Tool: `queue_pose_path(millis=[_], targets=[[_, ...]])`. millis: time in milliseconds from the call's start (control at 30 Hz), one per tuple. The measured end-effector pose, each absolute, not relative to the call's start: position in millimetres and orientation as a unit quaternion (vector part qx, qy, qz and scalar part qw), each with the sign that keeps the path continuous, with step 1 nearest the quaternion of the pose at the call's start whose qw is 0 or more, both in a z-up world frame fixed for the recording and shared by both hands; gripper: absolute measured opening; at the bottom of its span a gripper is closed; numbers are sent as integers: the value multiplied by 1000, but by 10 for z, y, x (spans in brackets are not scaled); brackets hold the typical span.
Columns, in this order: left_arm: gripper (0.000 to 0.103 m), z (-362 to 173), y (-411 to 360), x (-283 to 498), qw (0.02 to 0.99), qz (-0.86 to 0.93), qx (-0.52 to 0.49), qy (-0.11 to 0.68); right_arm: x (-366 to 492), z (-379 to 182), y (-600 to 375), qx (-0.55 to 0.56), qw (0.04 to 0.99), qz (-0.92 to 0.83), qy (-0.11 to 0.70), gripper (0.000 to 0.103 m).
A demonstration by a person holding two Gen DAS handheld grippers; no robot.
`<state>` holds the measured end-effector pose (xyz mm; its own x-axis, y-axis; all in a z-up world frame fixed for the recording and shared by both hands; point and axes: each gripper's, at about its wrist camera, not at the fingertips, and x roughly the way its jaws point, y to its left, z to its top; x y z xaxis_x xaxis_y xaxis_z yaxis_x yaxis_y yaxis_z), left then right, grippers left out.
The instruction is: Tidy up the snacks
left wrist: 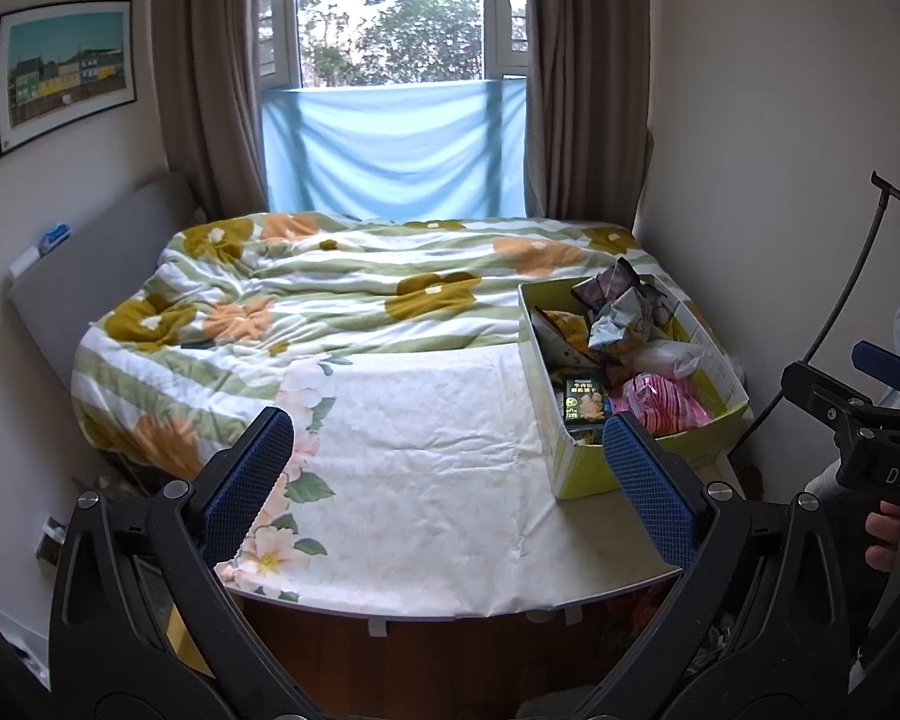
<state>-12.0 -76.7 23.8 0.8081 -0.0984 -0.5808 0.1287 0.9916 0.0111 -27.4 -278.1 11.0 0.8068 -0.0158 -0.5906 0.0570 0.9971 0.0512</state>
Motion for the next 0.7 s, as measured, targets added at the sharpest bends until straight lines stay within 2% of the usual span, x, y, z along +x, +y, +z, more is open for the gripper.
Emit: queue_pose_path(millis=[700], targets=[[102, 222, -773, -99, 950, -60, 25, 305, -262, 107, -2795, 34, 949, -20, 312, 100]])
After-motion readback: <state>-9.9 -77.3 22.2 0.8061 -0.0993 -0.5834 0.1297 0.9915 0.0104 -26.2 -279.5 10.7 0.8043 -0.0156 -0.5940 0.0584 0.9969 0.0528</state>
